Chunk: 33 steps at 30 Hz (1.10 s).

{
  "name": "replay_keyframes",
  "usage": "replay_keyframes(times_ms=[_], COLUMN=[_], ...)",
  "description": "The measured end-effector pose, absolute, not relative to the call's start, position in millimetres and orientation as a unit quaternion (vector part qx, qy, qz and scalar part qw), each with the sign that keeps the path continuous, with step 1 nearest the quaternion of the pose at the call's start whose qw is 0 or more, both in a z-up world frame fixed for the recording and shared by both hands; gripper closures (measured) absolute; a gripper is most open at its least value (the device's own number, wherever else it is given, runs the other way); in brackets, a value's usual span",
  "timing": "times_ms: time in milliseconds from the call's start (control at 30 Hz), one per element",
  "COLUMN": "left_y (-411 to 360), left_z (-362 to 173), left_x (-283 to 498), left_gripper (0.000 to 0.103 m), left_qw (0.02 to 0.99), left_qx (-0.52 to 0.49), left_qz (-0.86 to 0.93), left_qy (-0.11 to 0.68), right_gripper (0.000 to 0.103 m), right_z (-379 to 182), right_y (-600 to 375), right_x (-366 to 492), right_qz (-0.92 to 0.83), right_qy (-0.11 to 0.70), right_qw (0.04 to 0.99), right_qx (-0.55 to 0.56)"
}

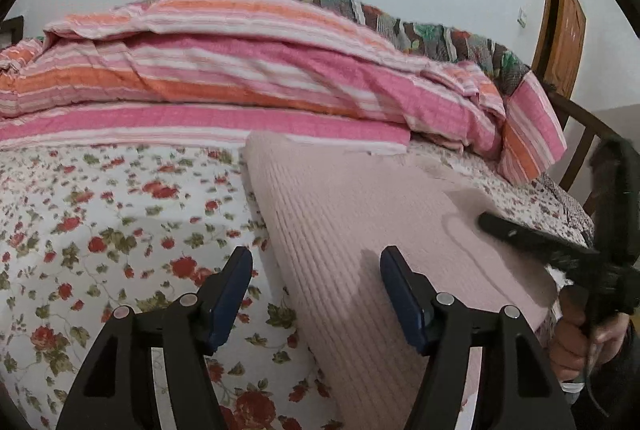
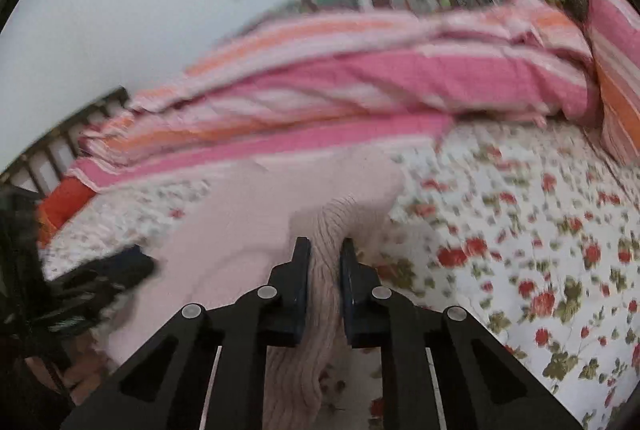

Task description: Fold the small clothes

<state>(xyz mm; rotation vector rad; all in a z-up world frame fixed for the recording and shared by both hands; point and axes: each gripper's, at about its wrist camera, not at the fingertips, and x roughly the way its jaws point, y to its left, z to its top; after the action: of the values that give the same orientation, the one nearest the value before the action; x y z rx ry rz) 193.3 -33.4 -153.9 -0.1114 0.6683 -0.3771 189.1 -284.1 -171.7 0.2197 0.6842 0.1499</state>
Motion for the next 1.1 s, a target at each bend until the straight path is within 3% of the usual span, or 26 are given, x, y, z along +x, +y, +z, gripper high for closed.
replay_keyframes(times_ms=[200,600,1100], left_y=[-37.5,-35.0,-26.0], left_z=[-159.0,-160.2,-138.7], left_x=[199.4,197.6,165.6], left_gripper=[0.034,0.034,0.037], left_qw=[0.919,0.919,0.902], left_qx=[-0.054,-0.050,-0.040], left_qz=[-0.184,-0.184,-0.154], left_qy=[0.344,0.346,0.402], right_gripper=[0.084,0.041,0.038], right_z=[-174.5,-168.2,-140.2], right_y=[-274.3,-292.2,-314.9], right_x=[186.6,178.6,120.6], right_qz=[0.039,0.026,-0.006], right_qy=[0.334,0.342,0.354], right_qw=[0.939,0.936,0.929], right_qx=[0.066,0.073,0.108])
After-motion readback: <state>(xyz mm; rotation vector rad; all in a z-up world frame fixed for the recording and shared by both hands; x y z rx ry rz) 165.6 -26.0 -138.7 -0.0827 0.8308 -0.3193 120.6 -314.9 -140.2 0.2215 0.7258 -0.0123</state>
